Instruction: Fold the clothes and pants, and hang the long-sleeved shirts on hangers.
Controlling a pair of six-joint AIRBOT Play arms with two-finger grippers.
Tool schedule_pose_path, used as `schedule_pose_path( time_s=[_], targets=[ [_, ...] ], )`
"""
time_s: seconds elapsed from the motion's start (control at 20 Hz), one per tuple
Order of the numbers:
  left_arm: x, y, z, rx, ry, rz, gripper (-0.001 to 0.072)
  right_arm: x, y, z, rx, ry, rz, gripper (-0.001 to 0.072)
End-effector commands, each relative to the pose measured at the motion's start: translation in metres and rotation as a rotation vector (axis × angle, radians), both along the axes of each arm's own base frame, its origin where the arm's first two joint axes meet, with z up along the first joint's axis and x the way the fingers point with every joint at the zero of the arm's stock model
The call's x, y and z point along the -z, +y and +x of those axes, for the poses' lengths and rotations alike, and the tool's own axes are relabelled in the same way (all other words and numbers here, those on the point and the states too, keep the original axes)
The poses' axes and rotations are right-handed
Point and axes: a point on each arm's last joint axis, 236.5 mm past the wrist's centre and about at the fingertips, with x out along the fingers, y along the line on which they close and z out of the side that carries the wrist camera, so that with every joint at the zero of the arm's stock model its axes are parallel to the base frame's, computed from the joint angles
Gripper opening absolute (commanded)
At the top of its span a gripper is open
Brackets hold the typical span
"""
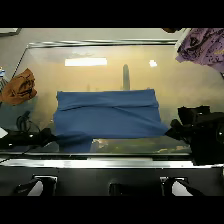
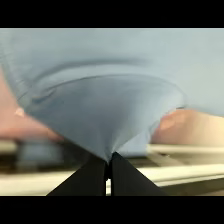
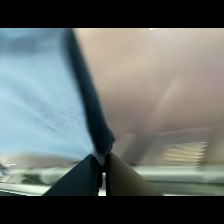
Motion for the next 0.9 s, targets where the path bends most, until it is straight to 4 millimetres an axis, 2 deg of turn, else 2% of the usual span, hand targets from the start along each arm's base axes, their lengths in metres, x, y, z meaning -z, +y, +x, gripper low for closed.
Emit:
schedule_pose_path(
  time_s=[0.0,0.05,0.15,0.3,0.45,0.6,0.75,0.85],
  targets=[
    [-0.024,0.014,-0.038,0.007,0.051,0.089,0.0019,-0.031,-0.017,-0.049,-0.008,0.086,-0.147,0.0030],
    [-0.031,0.012,-0.046,0.020,0.039,0.093,0.0018,-0.040,-0.019,-0.057,-0.005,0.082,-0.177,0.0030],
    [-0.042,0.009,-0.053,0.005,0.002,0.101,0.0018,-0.056,-0.016,-0.059,0.017,0.031,-0.192,0.0030],
    [-0.046,0.006,-0.042,-0.017,-0.044,0.086,0.0018,-0.065,-0.006,-0.047,0.031,-0.036,-0.154,0.0030],
    [-0.045,0.001,-0.011,-0.029,-0.088,0.022,0.0018,-0.066,0.004,-0.013,0.020,-0.133,-0.076,0.0030],
    [-0.037,0.006,0.027,-0.032,-0.104,-0.009,0.0018,-0.064,0.003,0.029,0.000,-0.225,-0.048,0.0030],
    [-0.024,0.020,0.064,-0.032,-0.097,0.002,0.0018,-0.048,0.022,0.070,-0.103,-0.253,-0.090,0.0030],
    [-0.017,0.025,0.091,-0.024,-0.107,-0.007,0.0018,-0.030,0.021,0.092,-0.144,-0.223,-0.183,0.0030]
  ],
)
